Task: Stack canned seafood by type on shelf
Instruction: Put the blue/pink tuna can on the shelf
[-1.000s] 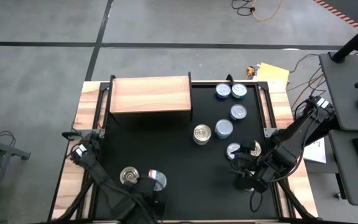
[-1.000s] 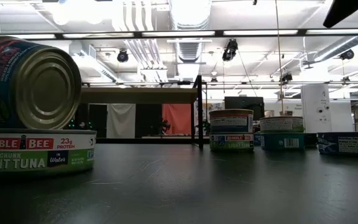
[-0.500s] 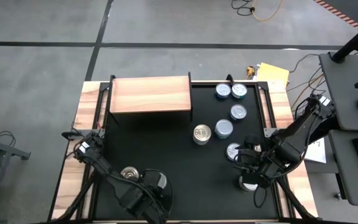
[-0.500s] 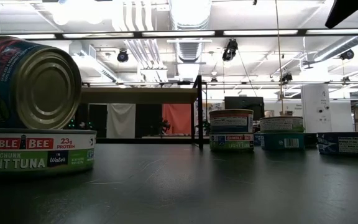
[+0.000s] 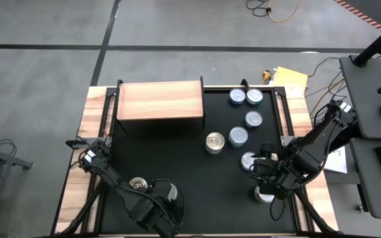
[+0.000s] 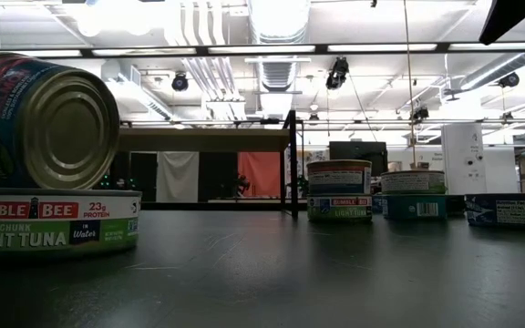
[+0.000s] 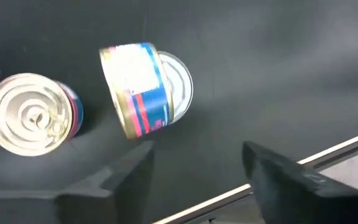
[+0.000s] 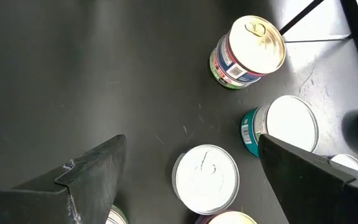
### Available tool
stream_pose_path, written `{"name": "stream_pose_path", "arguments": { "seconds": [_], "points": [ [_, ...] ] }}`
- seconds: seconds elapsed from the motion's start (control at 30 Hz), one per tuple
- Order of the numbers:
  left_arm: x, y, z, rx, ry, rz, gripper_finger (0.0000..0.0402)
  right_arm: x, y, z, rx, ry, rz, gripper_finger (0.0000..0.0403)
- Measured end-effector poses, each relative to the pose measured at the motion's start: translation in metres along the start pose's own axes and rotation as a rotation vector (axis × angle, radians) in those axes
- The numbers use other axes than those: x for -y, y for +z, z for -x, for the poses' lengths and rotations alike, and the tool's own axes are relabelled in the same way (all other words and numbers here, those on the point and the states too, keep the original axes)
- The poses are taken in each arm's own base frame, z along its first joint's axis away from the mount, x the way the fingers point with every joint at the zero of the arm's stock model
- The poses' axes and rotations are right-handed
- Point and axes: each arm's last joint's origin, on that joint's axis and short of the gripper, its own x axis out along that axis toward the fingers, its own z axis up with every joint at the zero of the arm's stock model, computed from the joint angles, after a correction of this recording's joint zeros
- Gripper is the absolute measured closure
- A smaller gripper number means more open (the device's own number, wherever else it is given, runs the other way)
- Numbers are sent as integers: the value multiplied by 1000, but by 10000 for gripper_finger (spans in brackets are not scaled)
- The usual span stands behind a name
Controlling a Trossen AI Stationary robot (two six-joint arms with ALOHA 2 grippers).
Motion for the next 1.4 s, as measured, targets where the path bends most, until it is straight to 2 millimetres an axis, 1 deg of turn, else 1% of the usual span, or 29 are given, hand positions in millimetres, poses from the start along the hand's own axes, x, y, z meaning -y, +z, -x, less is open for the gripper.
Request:
{"name": "stream_pose_path", "arguments": {
  "seconds": [0.13, 0.27, 0.47, 0.6, 0.77, 0.97, 1.4],
  "points": [
    [0, 4, -7, 11, 24, -33, 101, 0, 0, 0, 0, 1, 0, 49],
    [0, 8, -16, 21, 59, -23, 77, 0, 0, 0, 0, 3, 6, 49],
    [-4, 9, -32, 31, 120, 19, 75, 0, 0, 0, -1, 2, 6, 49],
    [-7, 7, -41, -2, 174, 20, 75, 0, 0, 0, -1, 2, 6, 49],
    [-11, 6, -48, 9, 204, 25, 75, 0, 0, 0, -1, 3, 7, 49],
    [-12, 5, -53, 15, 220, 21, 75, 0, 0, 0, -1, 2, 11, 49],
    [-11, 5, -54, 47, 196, 21, 75, 0, 0, 0, -1, 2, 18, 49]
  ]
}}
